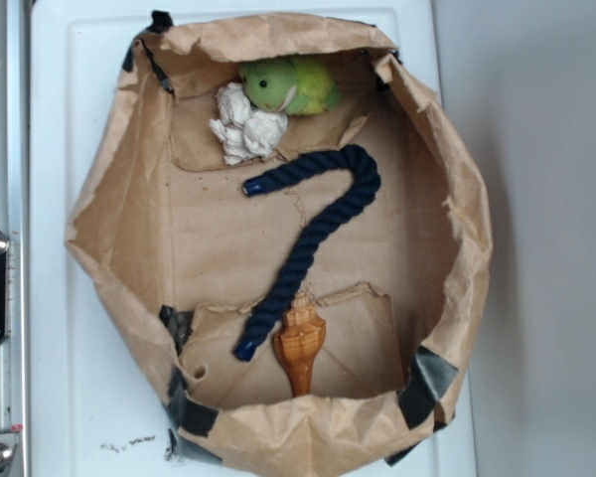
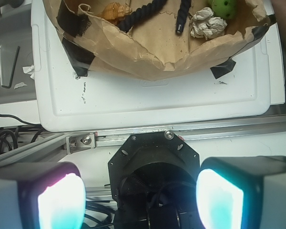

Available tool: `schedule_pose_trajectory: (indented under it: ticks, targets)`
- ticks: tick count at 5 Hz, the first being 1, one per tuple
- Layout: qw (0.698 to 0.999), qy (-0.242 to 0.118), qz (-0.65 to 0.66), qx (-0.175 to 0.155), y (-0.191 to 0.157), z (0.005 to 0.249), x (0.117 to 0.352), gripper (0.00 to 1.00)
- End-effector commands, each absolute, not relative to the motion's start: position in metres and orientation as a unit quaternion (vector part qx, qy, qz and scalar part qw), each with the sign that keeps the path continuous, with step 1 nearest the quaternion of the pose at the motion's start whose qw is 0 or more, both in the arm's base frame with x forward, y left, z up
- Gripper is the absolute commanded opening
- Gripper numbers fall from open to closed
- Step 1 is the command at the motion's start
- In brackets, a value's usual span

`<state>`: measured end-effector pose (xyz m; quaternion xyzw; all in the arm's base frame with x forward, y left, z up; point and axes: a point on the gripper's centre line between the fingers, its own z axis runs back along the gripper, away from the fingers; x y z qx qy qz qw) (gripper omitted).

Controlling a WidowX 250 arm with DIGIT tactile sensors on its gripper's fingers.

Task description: Grab the blue rope.

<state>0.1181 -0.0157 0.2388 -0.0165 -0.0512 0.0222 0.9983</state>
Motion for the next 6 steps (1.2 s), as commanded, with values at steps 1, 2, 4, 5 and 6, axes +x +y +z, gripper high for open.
schedule_pose_trajectory:
  ticks: [1, 2, 4, 5, 6]
  targets:
    - [0.998, -0.051, 0.022, -0.016, -0.016, 0.239, 0.118, 1.00]
    - [0.990, -0.119, -0.002, -0.082, -0.016, 0.234, 0.168, 1.00]
    - [0.979, -0.189, 0.041, -0.065, 0.001, 0.226, 0.242, 1.00]
    - [0.966, -0.221, 0.119, -0.057, 0.012, 0.211, 0.247, 1.00]
    - [0.954, -0.239, 0.174, -0.058, 0.015, 0.188, 0.252, 1.00]
